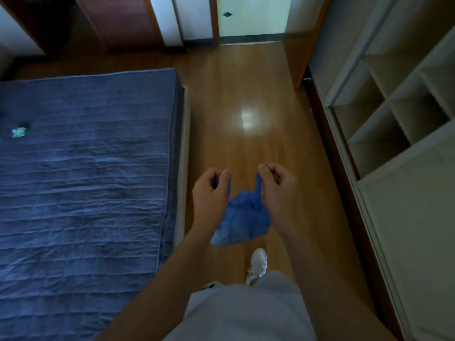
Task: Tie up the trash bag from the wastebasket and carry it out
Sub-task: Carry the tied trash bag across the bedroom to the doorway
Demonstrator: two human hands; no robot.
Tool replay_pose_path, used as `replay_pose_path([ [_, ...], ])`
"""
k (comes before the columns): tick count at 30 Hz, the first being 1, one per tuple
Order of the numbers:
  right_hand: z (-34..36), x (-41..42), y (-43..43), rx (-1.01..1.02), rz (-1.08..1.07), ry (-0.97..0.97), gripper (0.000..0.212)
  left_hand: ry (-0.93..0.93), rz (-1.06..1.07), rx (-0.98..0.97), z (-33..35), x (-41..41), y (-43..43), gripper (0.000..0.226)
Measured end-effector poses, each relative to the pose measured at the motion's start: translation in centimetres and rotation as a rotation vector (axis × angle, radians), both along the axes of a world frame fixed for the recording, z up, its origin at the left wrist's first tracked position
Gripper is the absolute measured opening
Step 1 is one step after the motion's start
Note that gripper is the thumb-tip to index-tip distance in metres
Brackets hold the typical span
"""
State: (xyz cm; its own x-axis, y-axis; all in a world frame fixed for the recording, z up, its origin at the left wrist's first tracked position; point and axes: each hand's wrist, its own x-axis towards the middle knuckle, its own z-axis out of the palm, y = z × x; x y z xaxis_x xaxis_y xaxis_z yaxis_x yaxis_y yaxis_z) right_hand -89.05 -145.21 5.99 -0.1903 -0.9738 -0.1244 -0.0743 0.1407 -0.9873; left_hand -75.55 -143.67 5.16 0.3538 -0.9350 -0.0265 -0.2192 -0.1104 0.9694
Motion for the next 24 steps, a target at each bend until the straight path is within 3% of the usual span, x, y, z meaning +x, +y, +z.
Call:
replay_pose_path([
  [13,0.2,0.1,-17.9,-0.044,0.098,-0.090,0.023,0.004,0.213,0.010,0.0,0.6,-14.0,0.025],
  [24,-1.3,7.4,-31.0,0.000,0.130,-0.063,0.024,0.034,0.249,0.015,-1.4,7.9,-27.4,0.028],
])
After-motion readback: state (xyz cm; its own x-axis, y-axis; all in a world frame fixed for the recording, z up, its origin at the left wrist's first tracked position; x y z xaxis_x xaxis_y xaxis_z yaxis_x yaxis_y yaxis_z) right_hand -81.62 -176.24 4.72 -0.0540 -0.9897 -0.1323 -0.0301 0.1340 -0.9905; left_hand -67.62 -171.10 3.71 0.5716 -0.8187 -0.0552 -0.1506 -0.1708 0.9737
